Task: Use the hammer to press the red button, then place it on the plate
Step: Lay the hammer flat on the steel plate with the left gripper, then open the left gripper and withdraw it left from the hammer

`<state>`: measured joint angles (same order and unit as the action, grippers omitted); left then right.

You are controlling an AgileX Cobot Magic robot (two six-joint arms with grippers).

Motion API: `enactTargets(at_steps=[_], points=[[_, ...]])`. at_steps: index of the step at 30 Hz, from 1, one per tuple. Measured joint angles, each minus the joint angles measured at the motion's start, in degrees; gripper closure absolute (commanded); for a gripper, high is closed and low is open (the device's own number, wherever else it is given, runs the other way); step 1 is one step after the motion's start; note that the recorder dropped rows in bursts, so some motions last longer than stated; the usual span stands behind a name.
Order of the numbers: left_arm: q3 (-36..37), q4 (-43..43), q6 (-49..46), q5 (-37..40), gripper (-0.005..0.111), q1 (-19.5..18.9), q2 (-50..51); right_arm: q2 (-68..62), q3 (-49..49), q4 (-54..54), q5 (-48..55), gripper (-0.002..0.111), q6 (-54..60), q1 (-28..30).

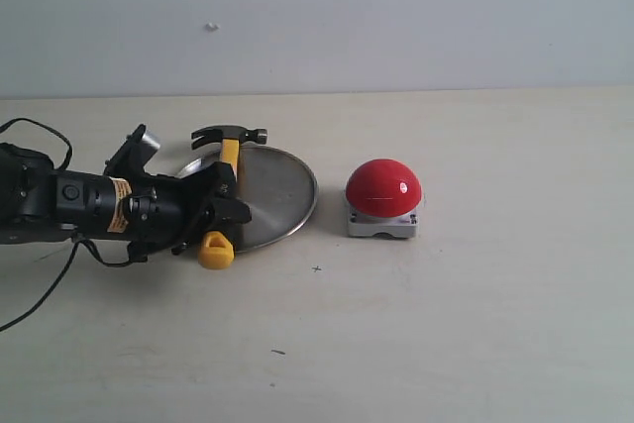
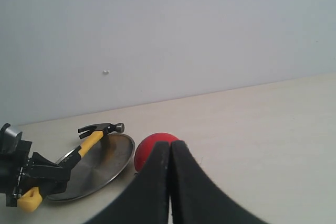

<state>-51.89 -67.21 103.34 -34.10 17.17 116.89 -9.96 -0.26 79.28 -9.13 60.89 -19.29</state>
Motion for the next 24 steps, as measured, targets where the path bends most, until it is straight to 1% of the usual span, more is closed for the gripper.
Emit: enactTargets(at_steps=[1, 3, 5, 7, 16, 20, 21, 23, 24], points=[[0.0, -0.2, 0.1, 0.0, 0.067, 0.0, 0.0, 0.0, 0.0, 0.0, 0.0, 0.108, 0.0, 0.0], [0.0, -0.9, 0.1, 0.1, 0.057, 0.0, 0.0, 0.0, 0.0, 0.0, 0.0, 0.108, 0.0, 0.0], [0.0, -1.7, 0.2, 0.1, 0.044, 0.0, 0.0, 0.0, 0.0, 0.0, 0.0, 0.108, 0.0, 0.0], [0.0, -2.3, 0.4, -0.3, 0.041, 0.0, 0.0, 0.0, 0.0, 0.0, 0.0, 0.108, 0.0, 0.0], [-0.3, -3.8, 1.4, -0.1, 0.041, 0.0, -0.6, 0.0, 0.0, 0.0, 0.0, 0.108, 0.0, 0.0], [-0.3, -9.2, 5.9, 0.0, 0.042, -2.2, -1.6, 0.0, 0.0, 0.0, 0.0, 0.108, 0.0, 0.0], [-0.3, -10.9, 7.3, -0.1, 0.045, -2.9, -1.8, 0.0, 0.0, 0.0, 0.0, 0.108, 0.0, 0.0], [-0.3, -15.7, 10.8, -0.9, 0.055, -5.3, -3.0, 0.0, 0.0, 0.0, 0.0, 0.108, 0.0, 0.0], [-0.3, -17.7, 12.4, -1.4, 0.063, -6.4, -3.5, 0.0, 0.0, 0.0, -0.1, 0.108, 0.0, 0.0]])
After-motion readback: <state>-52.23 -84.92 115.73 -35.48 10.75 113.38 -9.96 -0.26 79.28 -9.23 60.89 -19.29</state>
